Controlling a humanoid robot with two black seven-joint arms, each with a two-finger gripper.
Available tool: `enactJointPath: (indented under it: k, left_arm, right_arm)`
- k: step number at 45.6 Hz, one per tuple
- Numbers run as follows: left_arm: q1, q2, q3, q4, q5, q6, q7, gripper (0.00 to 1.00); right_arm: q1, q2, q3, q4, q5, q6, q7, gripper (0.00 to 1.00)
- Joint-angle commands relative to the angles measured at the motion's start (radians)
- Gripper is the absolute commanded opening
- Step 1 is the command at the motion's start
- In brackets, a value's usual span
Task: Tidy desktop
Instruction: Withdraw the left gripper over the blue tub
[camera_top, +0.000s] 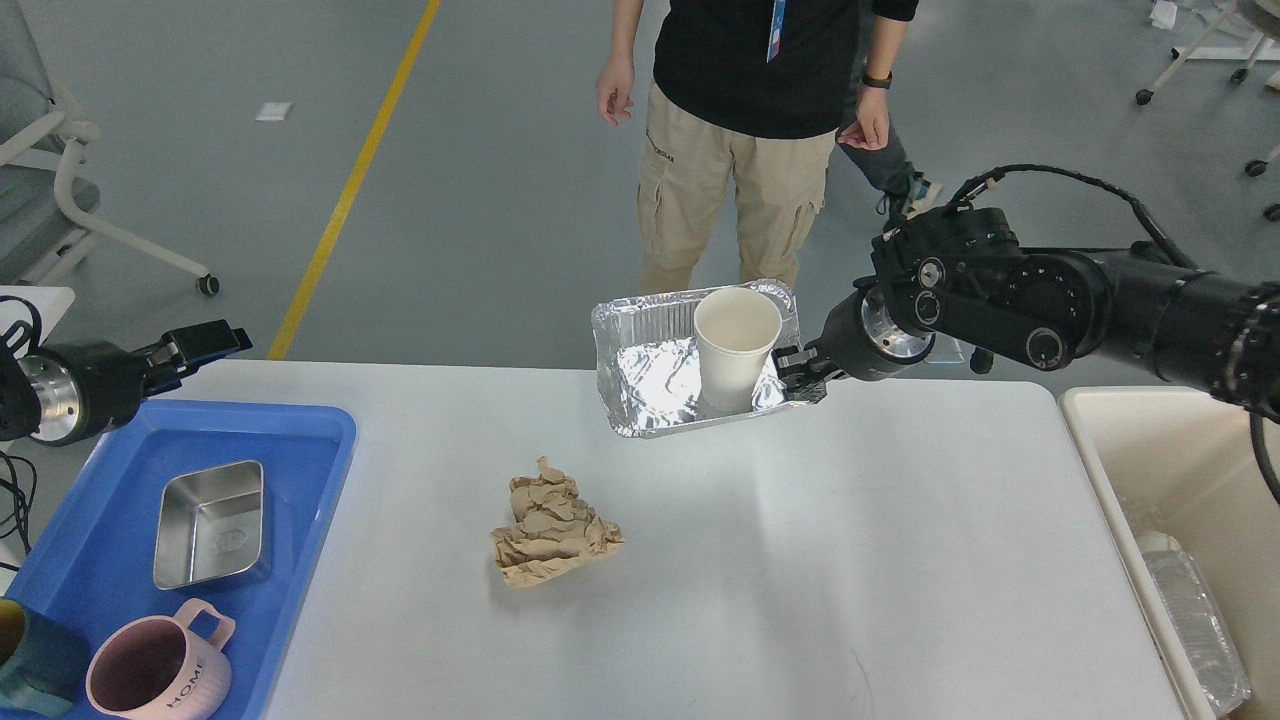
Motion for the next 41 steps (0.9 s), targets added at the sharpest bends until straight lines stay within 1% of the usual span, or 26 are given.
enactJointPath:
  k: [1, 12, 24, 28, 35, 41]
  left_arm:
    - [0.091, 0.059, -0.008, -0.099, -0.002, 0.060, 0.001, 0.98]
    - [0.212, 0.153, -0.008, -0.258, 0.006, 0.165, 0.007, 0.98]
    - [0.269, 0.256, -0.007, -0.435, 0.010, 0.281, 0.008, 0.98]
    - [0.270, 0.279, -0.002, -0.459, 0.010, 0.288, 0.008, 0.98]
    - [0.269, 0.312, -0.005, -0.469, 0.015, 0.286, 0.004, 0.98]
    - [0.269, 0.365, 0.001, -0.533, 0.049, 0.262, -0.001, 0.98]
  right_arm:
    - [0.000, 0.000, 0.000, 0.000, 0.001, 0.000, 0.000, 0.00]
    - [0.000, -0.001, 0.000, -0.002, 0.000, 0.000, 0.000, 0.00]
    - [-0.003, -0.001, 0.000, -0.002, 0.000, 0.000, 0.000, 0.00]
    - [-0.003, -0.001, 0.000, -0.002, 0.001, 0.000, 0.000, 0.00]
    - [-0.005, 0.000, 0.000, -0.003, 0.000, 0.000, 0.000, 0.00]
    - [-0.003, 0.000, 0.000, -0.002, 0.001, 0.000, 0.000, 0.00]
